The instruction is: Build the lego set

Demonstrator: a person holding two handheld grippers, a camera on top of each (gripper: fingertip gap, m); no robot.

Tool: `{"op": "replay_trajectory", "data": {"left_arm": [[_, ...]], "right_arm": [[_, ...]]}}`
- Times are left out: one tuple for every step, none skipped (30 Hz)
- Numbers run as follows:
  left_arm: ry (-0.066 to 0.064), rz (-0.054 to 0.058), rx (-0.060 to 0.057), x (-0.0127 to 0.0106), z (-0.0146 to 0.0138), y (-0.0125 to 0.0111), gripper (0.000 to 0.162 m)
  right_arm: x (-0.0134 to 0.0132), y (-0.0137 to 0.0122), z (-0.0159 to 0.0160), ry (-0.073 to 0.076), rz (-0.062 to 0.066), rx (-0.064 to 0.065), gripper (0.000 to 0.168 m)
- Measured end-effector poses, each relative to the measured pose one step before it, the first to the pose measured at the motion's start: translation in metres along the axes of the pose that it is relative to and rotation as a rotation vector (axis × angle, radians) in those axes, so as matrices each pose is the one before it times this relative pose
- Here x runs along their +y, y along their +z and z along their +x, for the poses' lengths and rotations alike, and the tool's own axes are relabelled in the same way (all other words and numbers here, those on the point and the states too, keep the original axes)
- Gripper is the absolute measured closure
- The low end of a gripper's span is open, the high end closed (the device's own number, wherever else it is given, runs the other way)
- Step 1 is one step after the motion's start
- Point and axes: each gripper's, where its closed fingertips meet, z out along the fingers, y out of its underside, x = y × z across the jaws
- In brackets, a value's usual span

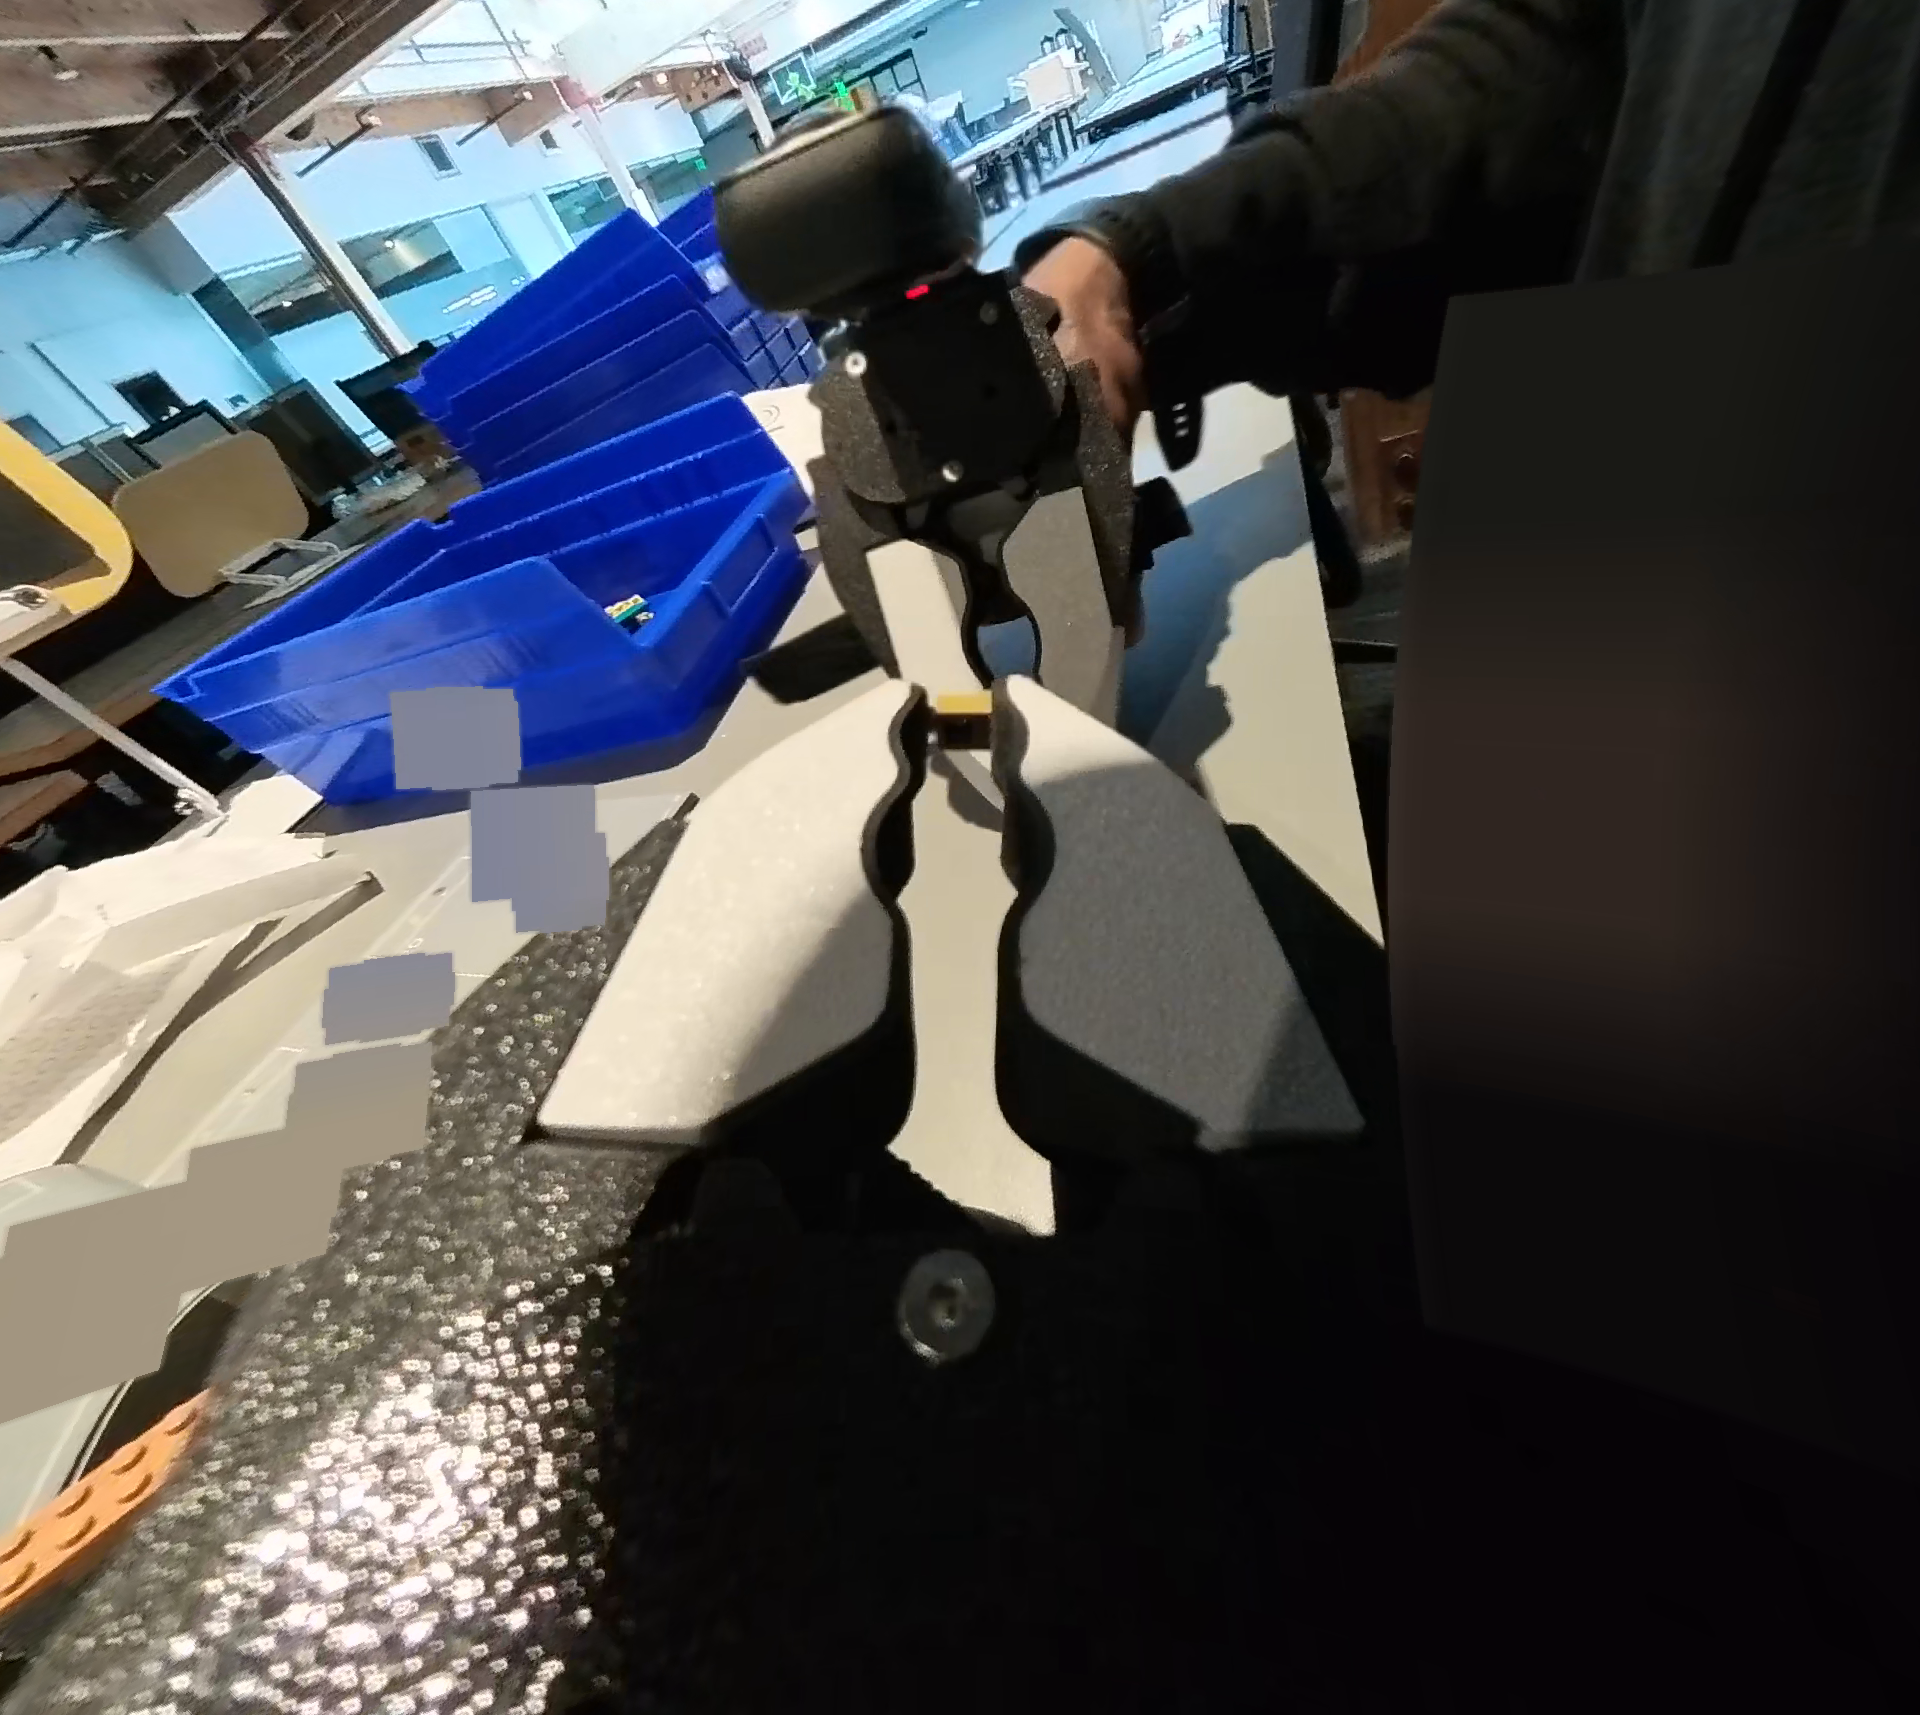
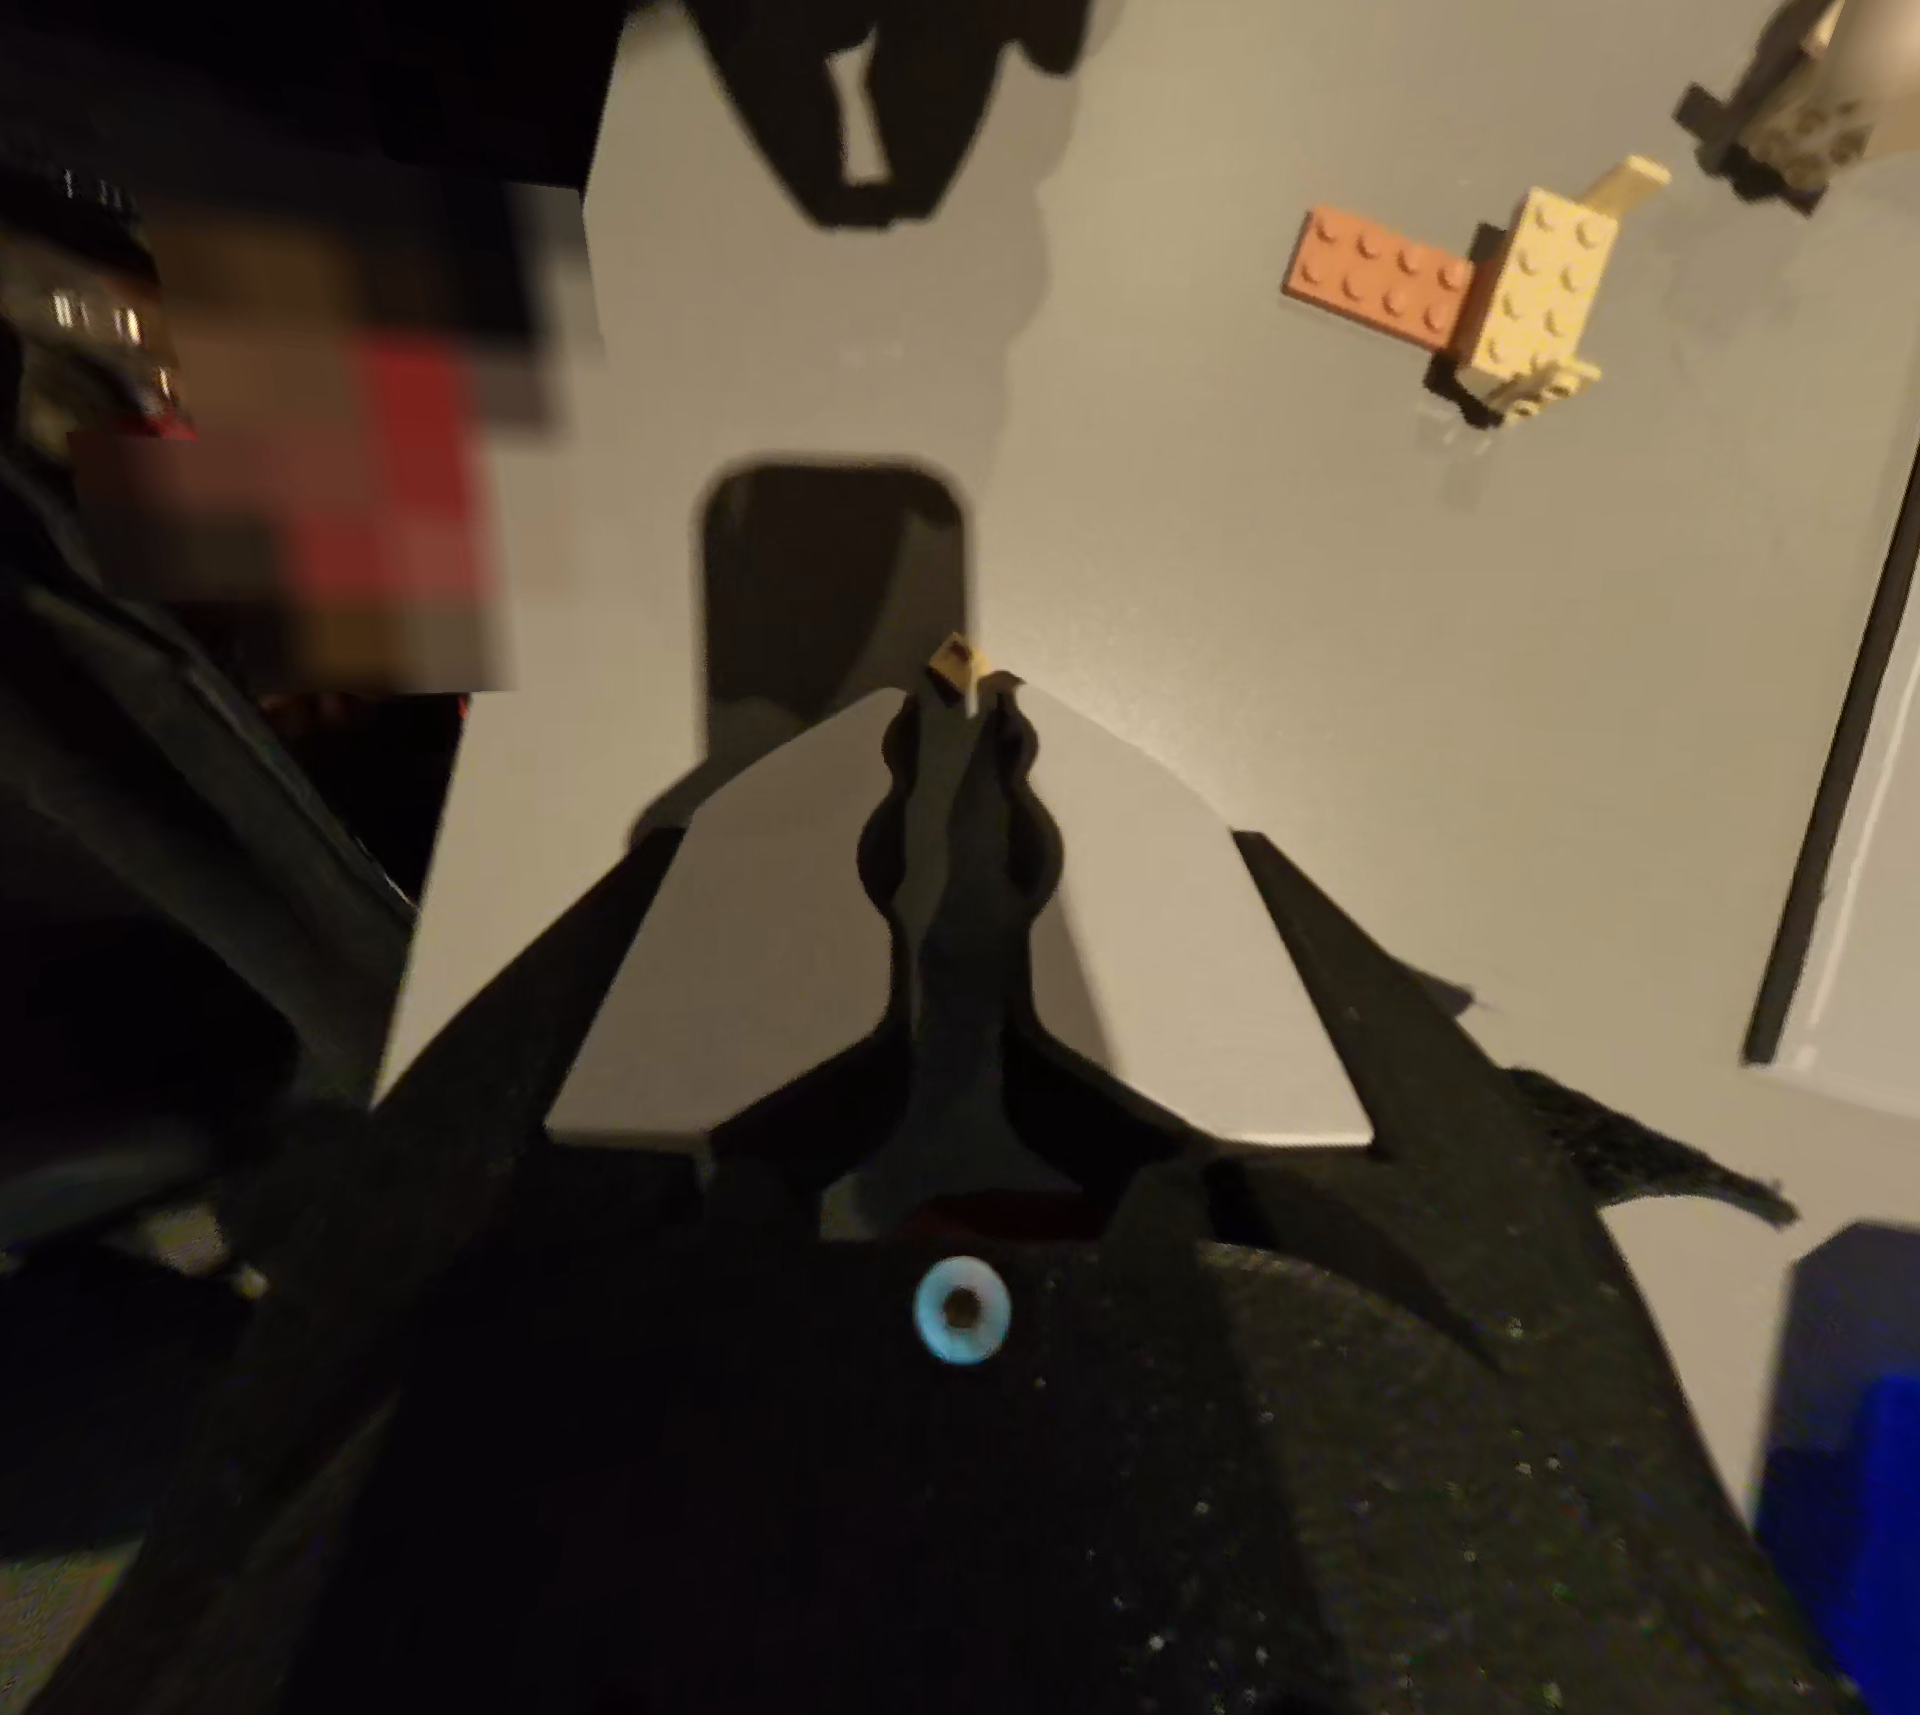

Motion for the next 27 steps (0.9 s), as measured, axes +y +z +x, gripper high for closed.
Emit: {"op": "replay_trajectory", "data": {"left_arm": [[-0.0002, 0.0019, 0.0002, -0.00019, -0.00003, -0.00027, 0.151], [0.0005, 0.0021, -0.0009, -0.00029, -0.00005, -0.00015, 0.151], [0.0007, 0.0022, -0.0014, -0.00021, -0.00009, -0.00023, 0.151], [0.0007, 0.0022, -0.002, -0.00031, -0.00018, -0.00034, 0.151], [0.0014, 0.0026, -0.0022, -0.0003, -0.00014, -0.0002, 0.151], [0.0016, 0.0026, -0.0019, -0.00033, -0.00002, -0.0003, 0.151], [0.0006, 0.0019, -0.0018, -0.00018, -0.00012, -0.00025, 0.151], [0.0007, 0.0018, -0.002, -0.00017, -0.00016, -0.00016, 0.152], [0.0012, 0.0018, -0.0016, -0.00021, -0.00006, -0.00016, 0.152], [0.0011, 0.0014, -0.0011, -0.00024, -0.00002, -0.0002, 0.152], [0.0016, 0.0009, -0.0012, 0.0, 0.0, -0.00012, 0.152], [0.002, 0.0006, -0.0012, -0.00013, 0.00011, -0.00004, 0.152], [0.0012, 0.0, 0.0003, 0.00002, 0.00017, 0.00001, 0.152], [0.0005, -0.0002, 0.0013, 0.00003, 0.00013, -0.00001, 0.152], [0.0001, 0.0004, 0.0006, -0.00005, 0.00008, 0.00003, 0.152], [-0.0007, 0.0012, 0.0006, -0.00012, 0.00005, -0.00012, 0.152], [-0.0011, 0.0018, 0.0009, -0.00025, -0.00001, -0.00018, 0.152], [-0.0009, 0.0023, 0.0001, -0.00021, -0.00009, -0.00025, 0.152], [-0.001, 0.0024, 0.0002, -0.00032, -0.00011, -0.00024, 0.152], [-0.0009, 0.0023, 0.0007, -0.00026, 0.00008, -0.00014, 0.152], [-0.0003, 0.0021, 0.0005, -0.00023, 0.00002, -0.00025, 0.152], [-0.0002, 0.0017, 0.0002, -0.00018, -0.00004, -0.00018, 0.152], [-0.0005, 0.0013, 0.0004, -0.00022, -0.00003, -0.00012, 0.152], [-0.0003, 0.0009, 0.0004, -0.00008, -0.00001, -0.00004, 0.152], [-0.0001, 0.0007, 0.0008, -0.00009, 0.00012, -0.00005, 0.152], [-0.0006, 0.0004, 0.0009, -0.00001, 0.00007, -0.00008, 0.152], [-0.0002, 0.0005, 0.0006, -0.00003, -0.00001, 0.00003, 0.152]], "right_arm": [[0.00077, -0.00043, 0.00034, -0.034, -0.0071, -0.013, 0.151], [-0.00012, -0.0004, -0.00018, -0.0351, -0.0013, -0.0177, 0.149], [-0.00038, -0.00037, -0.00075, -0.0346, -0.0004, -0.0218, 0.149], [-0.00021, 0.00005, -0.00034, -0.0314, -0.0033, -0.0216, 0.147], [0.00025, 0.00051, -0.0004, -0.0274, -0.0046, -0.0238, 0.147], [0.0001, 0.0006, -0.00027, -0.023, -0.0035, -0.0252, 0.147], [-0.00006, 0.00035, 0.0006, -0.0173, -0.0034, -0.0204, 0.146], [0.00028, 0.00005, 0.00145, -0.0108, -0.0073, -0.0168, 0.146], [0.00053, -0.00001, 0.00099, -0.0091, -0.0115, -0.0186, 0.145], [0.00019, 0.00002, 0.00054, -0.0134, -0.0107, -0.0187, 0.146], [-0.00017, 0.0002, 0.00089, -0.0185, -0.0076, -0.0128, 0.146], [-0.00033, 0.00016, 0.00109, -0.0187, -0.0048, -0.0102, 0.146], [-0.00047, 0.00024, 0.00074, -0.0167, -0.0024, -0.0108, 0.147], [-0.00066, 0.00035, 0.00038, -0.0172, -0.0003, -0.0106, 0.147], [-0.00058, 0.00031, 0.00013, -0.0168, 0.0014, -0.01, 0.148], [-0.00075, 0.00041, -0.00019, -0.0149, 0.0032, -0.0106, 0.148], [-0.00084, 0.00046, -0.00049, -0.0141, 0.0044, -0.0114, 0.149], [-0.00072, 0.00028, -0.00035, -0.0121, 0.0039, -0.0098, 0.149], [-0.00035, 0.00018, -0.00014, -0.0067, 0.0026, -0.0089, 0.149], [-0.00008, 0.00001, -0.00002, -0.0019, 0.0002, -0.0088, 0.15], [-0.00001, -0.00014, 0.00017, -0.0031, -0.0018, -0.0067, 0.15], [-0.00007, 0.00015, 0.00022, -0.0076, -0.0016, -0.0037, 0.152], [-0.00031, 0.00017, 0.00019, -0.0076, 0.0003, -0.0029, 0.152], [-0.00048, 0.00025, 0.00002, -0.0036, 0.0026, -0.0049, 0.153], [-0.00051, 0.00037, -0.00005, -0.0019, 0.0035, -0.0052, 0.155], [-0.0004, 0.0002, 0.00024, -0.0014, 0.0029, -0.0023, 0.158], [-0.00028, 0.00024, 0.00042, 0.0012, 0.0025, -0.0002, 0.16]]}}
